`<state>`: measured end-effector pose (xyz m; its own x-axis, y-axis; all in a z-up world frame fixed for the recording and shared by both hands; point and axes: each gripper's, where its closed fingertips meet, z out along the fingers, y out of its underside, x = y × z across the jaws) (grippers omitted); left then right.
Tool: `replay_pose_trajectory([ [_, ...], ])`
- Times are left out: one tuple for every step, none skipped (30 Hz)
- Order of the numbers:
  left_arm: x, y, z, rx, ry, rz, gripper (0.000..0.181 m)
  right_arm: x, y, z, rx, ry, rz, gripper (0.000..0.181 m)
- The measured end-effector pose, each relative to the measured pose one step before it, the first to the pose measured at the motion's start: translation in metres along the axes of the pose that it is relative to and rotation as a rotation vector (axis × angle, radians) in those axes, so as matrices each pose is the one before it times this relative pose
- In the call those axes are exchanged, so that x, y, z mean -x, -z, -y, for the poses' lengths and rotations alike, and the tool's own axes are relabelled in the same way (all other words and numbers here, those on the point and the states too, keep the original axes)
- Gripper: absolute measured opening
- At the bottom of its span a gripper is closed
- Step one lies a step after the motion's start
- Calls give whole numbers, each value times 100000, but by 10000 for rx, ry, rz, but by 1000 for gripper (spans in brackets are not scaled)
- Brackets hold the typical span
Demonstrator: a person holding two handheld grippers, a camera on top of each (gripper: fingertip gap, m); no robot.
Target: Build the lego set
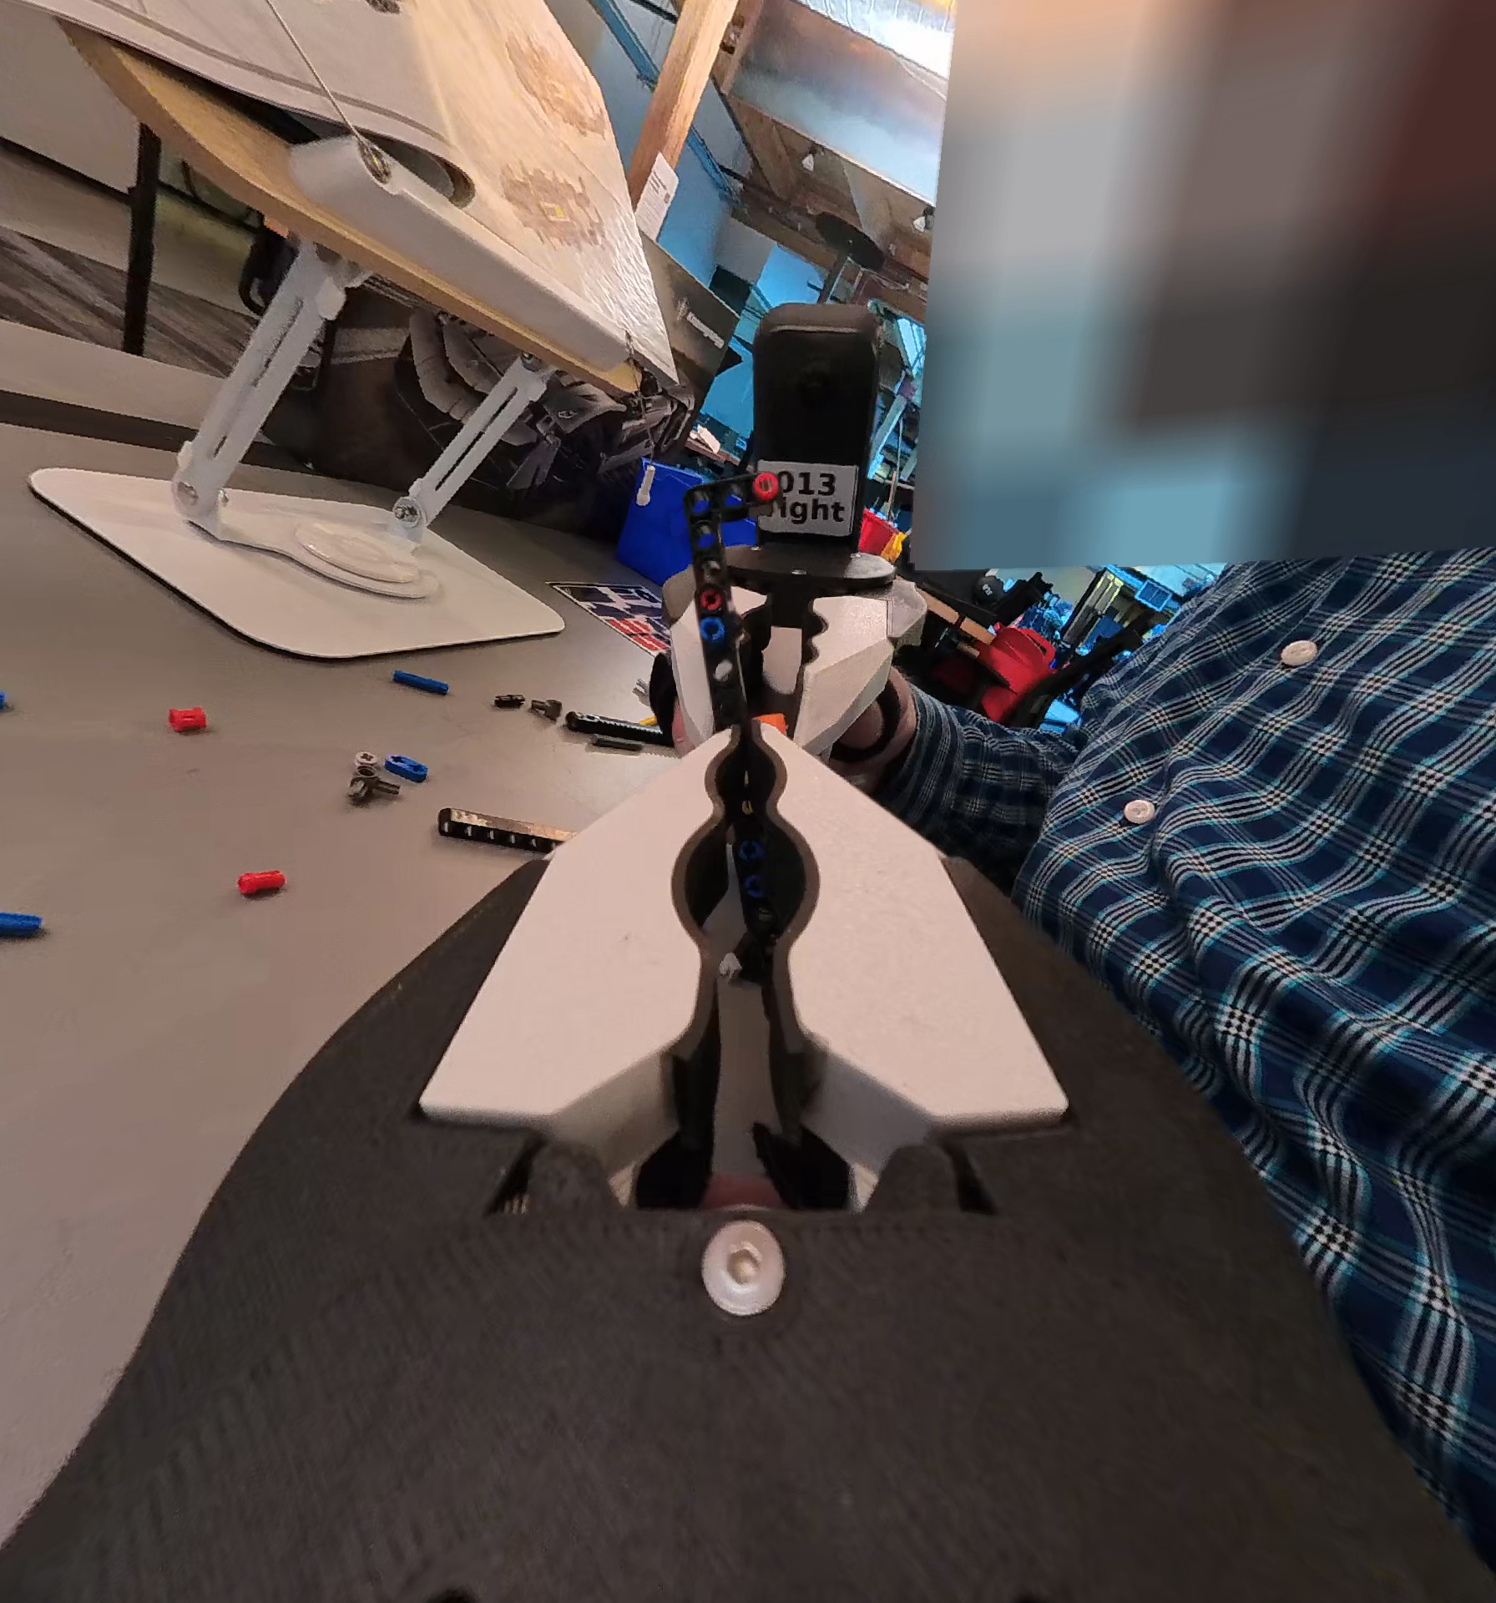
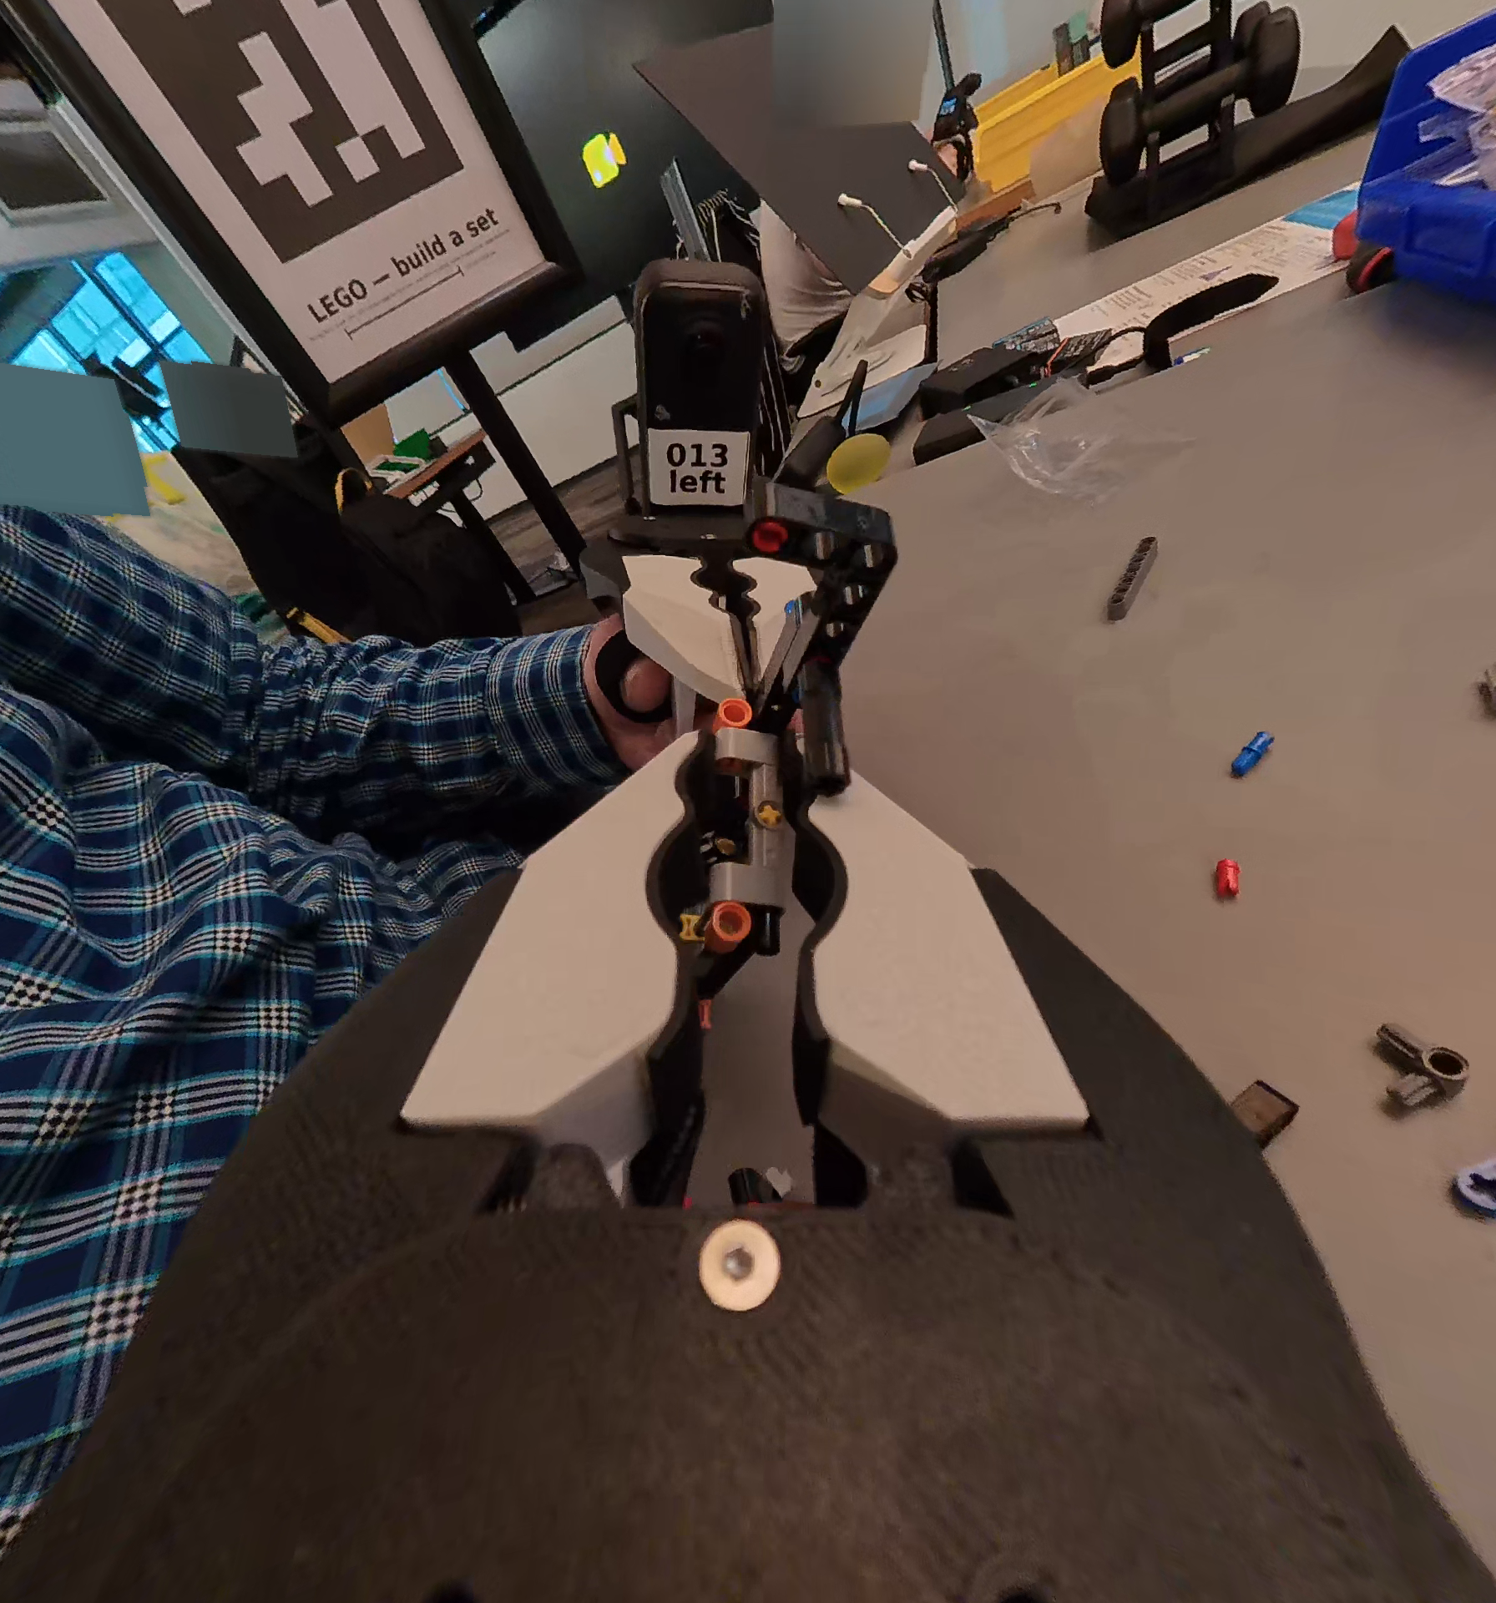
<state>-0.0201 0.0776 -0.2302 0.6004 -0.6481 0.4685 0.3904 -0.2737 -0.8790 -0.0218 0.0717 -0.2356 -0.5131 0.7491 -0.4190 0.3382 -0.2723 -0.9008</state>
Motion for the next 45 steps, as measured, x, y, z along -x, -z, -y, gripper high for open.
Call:
replay_pose_trajectory([
  [78, 32, -9, 15, 12, 49, 0, -56, -36, 4, -4, -51, 11, 12],
  [119, 9, -51, 43, 9, 76, 0, -40, -11, -48, 17, -74, 60, 16],
  [159, -11, -111, 82, 30, 86, 0, -33, 1, -44, 23, -98, 55, 21],
  [81, -45, -124, 96, 26, 31, 0, -6, 45, -8, -6, -22, 18, 23],
  [15, -61, -72, 54, -6, 11, 0, -21, 48, 6, 13, 45, -32, 23],
  [48, -53, -89, 55, 22, 25, 0, -12, 41, -3, 16, 31, -26, 23],
  [15, -33, -40, 33, 31, -16, 0, -20, 46, -8, 9, -8, -5, 23],
  [51, -27, -35, 33, 42, 10, 0, -61, 78, -43, 5, -25, -13, 22],
  [119, -12, -48, 43, 54, 49, 0, -63, 98, -21, -10, -14, -18, 20],
  [62, 8, -88, 61, 53, 30, 0, -66, 98, -29, -6, -21, -11, 18],
  [60, 22, -55, 42, 33, 55, 0, -62, 104, -15, -18, -48, 9, 18],
  [171, 62, -33, 25, 11, 140, 0, -55, 101, 4, -44, -64, 33, 17],
  [169, 74, -75, 54, 64, 124, 5, -81, 122, 28, -60, -69, 31, 17],
  [76, 31, -139, 85, 89, 69, 10, -8, 136, 36, -68, -48, 75, 16],
  [16, -45, -221, 125, 68, 48, 14, 22, 123, 59, -83, -46, 79, 15],
  [-97, -167, -410, 248, 64, -2, 19, -4, 104, 77, -81, -47, 67, 15],
  [-238, -255, -471, 288, 21, -63, 24, -50, 71, 51, -53, -32, 20, 15],
  [-79, -285, -404, 238, -58, 67, 24, -54, 33, 15, -21, -13, 1, 14],
  [-8, -265, -348, 215, -83, 119, 23, -12, -1, 7, -9, 1, 1, 14],
  [-1, -248, -310, 209, -58, 84, 21, 30, -35, 25, -6, 8, -1, 14],
  [-21, -264, -263, 187, -55, 65, 18, 45, -71, -9, 14, -3, 7, 15],
  [-234, -222, -86, 73, -43, -92, 10, -11, -85, -53, 51, -17, -18, 19],
  [-148, -170, -41, 19, -2, -47, 7, -18, -42, -22, 34, 3, 1, 22],
  [-27, -81, -63, 34, 39, -44, 7, 55, 39, 93, -12, -15, 47, 27],
  [35, 29, 92, -48, 69, -27, 7, 17, 69, 100, 16, -12, 9, 33],
  [-94, 130, 187, -112, 58, -132, 6, -59, 132, 134, 10, 46, -67, 36],
  [-28, 180, 242, -168, 79, -98, 6, -24, 186, 142, 6, 78, -61, 39],
  [-1, 201, 257, -172, 61, -66, 5, -26, 243, 175, -9, 54, -48, 41],
  [-107, 150, 194, -134, 2, -101, 6, 9, 304, 144, -12, 49, -21, 42],
  [-156, 100, 103, -72, -60, -106, 6, -86, 396, 104, -1, 50, -81, 42],
  [-74, 41, 67, -52, -64, -31, 6, -155, 488, 81, -13, 59, -119, 40],
  [-9, 40, 67, -45, -18, 1, 6, -129, 534, 70, -33, 18, -101, 37],
  [-57, 49, 66, -60, -7, -31, 6, 40, 540, 11, -19, 23, -16, 31],
  [-57, 72, 235, -172, -11, -25, 6, 43, 447, -125, 51, 75, -49, 27],
  [-39, 75, 274, -200, 53, -46, 6, -42, 361, -186, 89, 101, -124, 26],
  [-86, 29, 131, -111, 21, -65, 6, 14, 266, -188, 89, 56, -72, 26],
  [-57, -48, -5, 4, -42, -21, 6, 145, 132, -144, 62, 14, 23, 27],
  [-40, -116, -81, 58, -43, 5, 6, 154, 14, -63, 8, 31, 14, 27],
  [-72, -141, -131, 82, -20, -27, 6, 138, -96, -84, 23, 49, 2, 27],
  [-72, -141, -77, 53, -17, -25, 6, 123, -144, -39, 1, 49, 4, 24],
  [-6, -110, -29, 17, -7, 15, 6, 141, -151, 32, -42, 30, 30, 17],
  [104, -36, 7, -2, 9, 74, 6, 185, -117, 125, -97, 25, 62, 14],
  [1, 64, 74, -41, 0, 5, 6, 87, -43, 110, -50, 4, 21, 13],
  [4, 29, -27, 22, -26, 27, 6, 6, -3, 63, -12, 3, -8, 12],
  [4, -18, -69, 65, -37, 45, 6, 20, -7, 1, 14, -19, 18, 12],
])
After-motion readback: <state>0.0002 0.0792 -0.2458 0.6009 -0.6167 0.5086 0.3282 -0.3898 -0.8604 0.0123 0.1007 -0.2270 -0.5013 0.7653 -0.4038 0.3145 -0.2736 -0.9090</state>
